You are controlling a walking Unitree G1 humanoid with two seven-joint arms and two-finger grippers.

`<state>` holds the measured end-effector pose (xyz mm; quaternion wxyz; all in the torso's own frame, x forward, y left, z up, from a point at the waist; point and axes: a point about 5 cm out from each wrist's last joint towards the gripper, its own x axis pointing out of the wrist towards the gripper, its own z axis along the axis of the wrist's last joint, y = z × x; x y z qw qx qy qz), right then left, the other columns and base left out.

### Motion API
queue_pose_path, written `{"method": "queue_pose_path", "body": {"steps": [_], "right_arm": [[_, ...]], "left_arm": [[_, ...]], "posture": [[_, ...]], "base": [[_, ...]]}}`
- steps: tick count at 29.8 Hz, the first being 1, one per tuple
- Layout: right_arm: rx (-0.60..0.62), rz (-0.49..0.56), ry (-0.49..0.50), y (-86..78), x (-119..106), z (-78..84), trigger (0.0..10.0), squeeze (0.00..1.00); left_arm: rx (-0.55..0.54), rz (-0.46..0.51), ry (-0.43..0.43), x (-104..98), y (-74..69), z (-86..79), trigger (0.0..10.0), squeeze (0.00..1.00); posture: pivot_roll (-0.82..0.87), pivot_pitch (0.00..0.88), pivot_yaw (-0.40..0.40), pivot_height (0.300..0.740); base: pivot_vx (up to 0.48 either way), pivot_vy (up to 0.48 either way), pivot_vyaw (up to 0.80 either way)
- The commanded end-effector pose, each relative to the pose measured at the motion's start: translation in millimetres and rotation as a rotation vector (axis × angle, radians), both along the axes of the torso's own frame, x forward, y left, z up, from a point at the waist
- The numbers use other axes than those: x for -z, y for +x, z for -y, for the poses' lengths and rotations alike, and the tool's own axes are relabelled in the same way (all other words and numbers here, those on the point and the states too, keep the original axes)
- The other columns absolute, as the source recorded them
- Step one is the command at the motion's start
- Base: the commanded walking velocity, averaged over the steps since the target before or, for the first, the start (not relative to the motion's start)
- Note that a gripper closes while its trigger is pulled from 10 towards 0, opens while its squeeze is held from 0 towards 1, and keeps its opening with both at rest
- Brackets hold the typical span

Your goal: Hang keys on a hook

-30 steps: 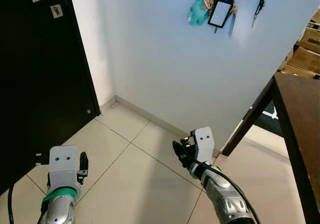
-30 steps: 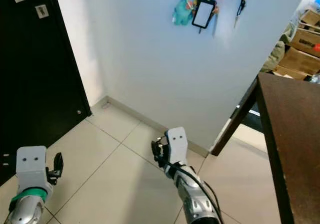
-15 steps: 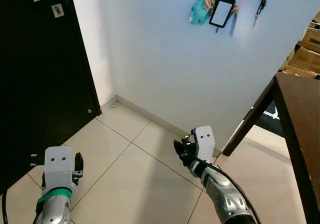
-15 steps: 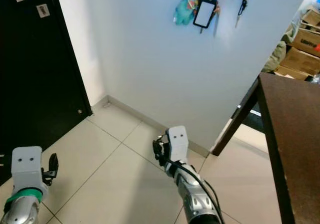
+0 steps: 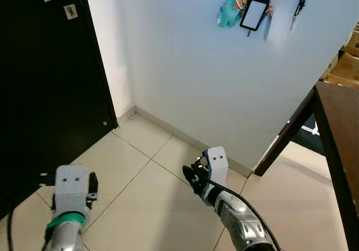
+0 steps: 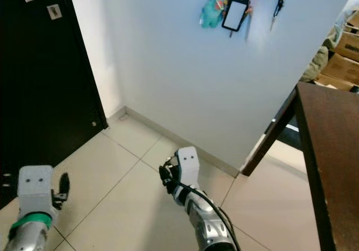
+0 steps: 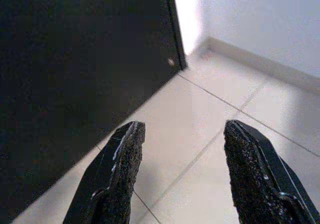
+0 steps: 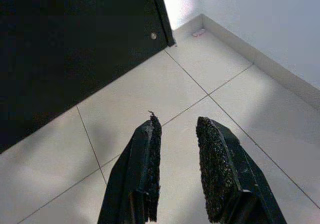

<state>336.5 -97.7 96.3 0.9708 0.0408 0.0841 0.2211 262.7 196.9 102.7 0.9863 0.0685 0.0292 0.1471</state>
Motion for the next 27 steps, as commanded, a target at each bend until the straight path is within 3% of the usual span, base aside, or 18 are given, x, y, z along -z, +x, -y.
{"method": "queue_pose_path", "body": {"steps": [1,10,23,27], "right_arm": [[-0.004,-0.001,-0.043,-6.6,10.7,-0.9,10.0,0.00],[0.057,0.040,-0.062,-8.3,15.6,10.2,10.0,0.00],[0.103,-0.011,-0.137,-8.0,30.0,21.4,10.0,0.00],[0.077,-0.014,-0.116,-7.8,30.2,16.6,10.0,0.00]], "left_arm": [[0.018,-0.046,0.001,15.0,-3.8,1.0,10.0,0.00],[-0.003,-0.042,-0.036,24.6,-9.7,-4.4,10.0,0.00],[0.002,-0.075,-0.056,34.0,-5.9,-4.5,10.0,0.00],[-0.019,-0.102,-0.015,37.2,-8.4,-8.1,10.0,0.00]], "posture": [[-0.12,0.087,0.084,0.740],[-0.13,0.009,0.085,0.740],[-0.13,0.000,0.081,0.740],[-0.12,0.000,0.072,0.740]], "base": [[0.000,0.000,0.00],[0.000,0.000,0.00],[0.000,0.000,0.00],[0.000,0.000,0.00]]}}
